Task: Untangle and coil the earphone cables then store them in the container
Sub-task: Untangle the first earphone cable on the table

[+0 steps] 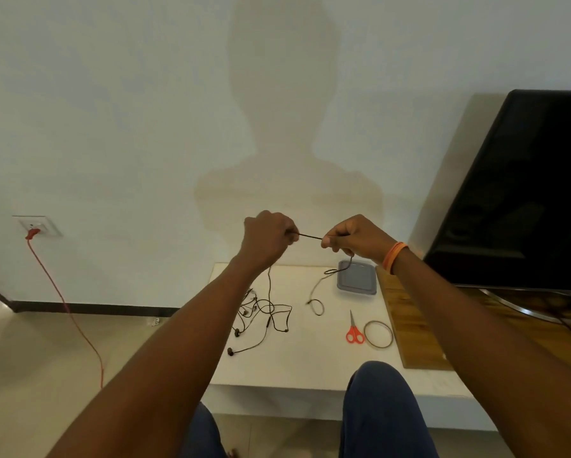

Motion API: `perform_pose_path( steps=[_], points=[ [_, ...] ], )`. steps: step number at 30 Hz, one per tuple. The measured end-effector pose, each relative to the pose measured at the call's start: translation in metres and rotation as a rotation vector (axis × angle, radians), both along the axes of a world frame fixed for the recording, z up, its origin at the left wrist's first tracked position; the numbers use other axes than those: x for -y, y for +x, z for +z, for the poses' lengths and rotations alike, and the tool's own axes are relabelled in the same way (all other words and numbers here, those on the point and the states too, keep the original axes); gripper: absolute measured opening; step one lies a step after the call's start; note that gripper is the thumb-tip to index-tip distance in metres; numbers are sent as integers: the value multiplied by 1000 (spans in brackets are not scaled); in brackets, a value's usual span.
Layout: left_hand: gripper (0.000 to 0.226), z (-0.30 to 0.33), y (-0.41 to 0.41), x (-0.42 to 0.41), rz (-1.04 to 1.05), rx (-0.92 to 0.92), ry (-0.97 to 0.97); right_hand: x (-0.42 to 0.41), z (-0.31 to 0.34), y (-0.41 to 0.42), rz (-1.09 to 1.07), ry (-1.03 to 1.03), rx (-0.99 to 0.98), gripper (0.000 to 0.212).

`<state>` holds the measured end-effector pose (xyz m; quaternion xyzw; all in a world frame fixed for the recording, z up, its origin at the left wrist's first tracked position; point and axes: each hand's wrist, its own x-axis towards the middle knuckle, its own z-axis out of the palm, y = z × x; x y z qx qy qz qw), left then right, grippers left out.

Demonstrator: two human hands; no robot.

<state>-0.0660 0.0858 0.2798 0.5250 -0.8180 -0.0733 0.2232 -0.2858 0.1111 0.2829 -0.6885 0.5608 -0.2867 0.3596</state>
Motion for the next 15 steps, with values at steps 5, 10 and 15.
perform_pose_path(
  steps=[5, 10, 15],
  points=[
    [21, -5, 45, 13, 267, -30, -6, -5, -10, -29, -107, 81, 69, 11],
    [21, -12, 46, 11, 339, -5, -34, -2, -20, -36, -135, 115, 8, 11],
    [10, -21, 37, 8, 239, -94, 193, -2, -24, -35, -156, 121, 2, 12]
  ],
)
